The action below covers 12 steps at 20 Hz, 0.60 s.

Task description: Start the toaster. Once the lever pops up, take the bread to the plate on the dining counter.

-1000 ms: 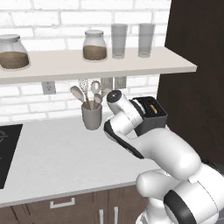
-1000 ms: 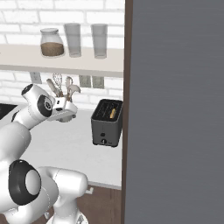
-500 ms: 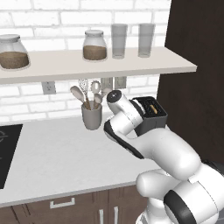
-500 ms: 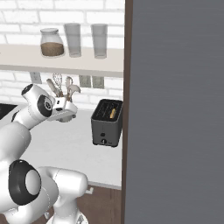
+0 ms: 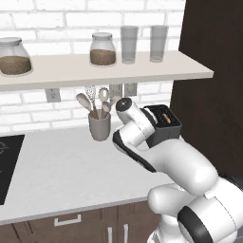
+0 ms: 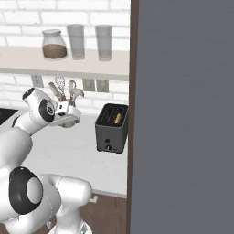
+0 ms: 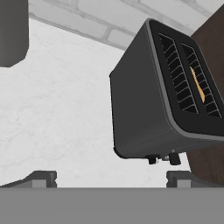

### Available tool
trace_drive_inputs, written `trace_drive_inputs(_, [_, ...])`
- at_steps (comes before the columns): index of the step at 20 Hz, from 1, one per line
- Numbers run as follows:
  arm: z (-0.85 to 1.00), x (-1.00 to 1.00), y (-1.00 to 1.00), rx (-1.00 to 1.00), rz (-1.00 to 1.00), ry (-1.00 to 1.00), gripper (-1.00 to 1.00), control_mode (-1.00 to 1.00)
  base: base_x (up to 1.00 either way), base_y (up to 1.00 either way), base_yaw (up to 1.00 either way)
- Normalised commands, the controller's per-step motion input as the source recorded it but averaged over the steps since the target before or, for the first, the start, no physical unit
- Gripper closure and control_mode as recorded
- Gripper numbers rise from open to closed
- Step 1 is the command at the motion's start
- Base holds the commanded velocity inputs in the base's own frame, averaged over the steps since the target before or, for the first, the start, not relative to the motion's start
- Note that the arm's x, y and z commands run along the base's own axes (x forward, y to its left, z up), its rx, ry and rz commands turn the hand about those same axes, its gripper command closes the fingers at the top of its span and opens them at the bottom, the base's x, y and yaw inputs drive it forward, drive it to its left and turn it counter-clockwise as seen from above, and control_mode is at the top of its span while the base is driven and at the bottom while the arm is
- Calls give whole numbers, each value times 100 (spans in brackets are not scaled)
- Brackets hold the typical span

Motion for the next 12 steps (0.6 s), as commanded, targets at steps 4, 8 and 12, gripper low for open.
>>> trace_drive_inputs(4, [0,0,0,0,0,0,-100,-100,0,0,0])
trace_drive_inputs(8, [0,0,0,0,0,0,-100,-100,0,0,0])
trace_drive_inputs(12, [0,0,0,0,0,0,-100,-100,0,0,0])
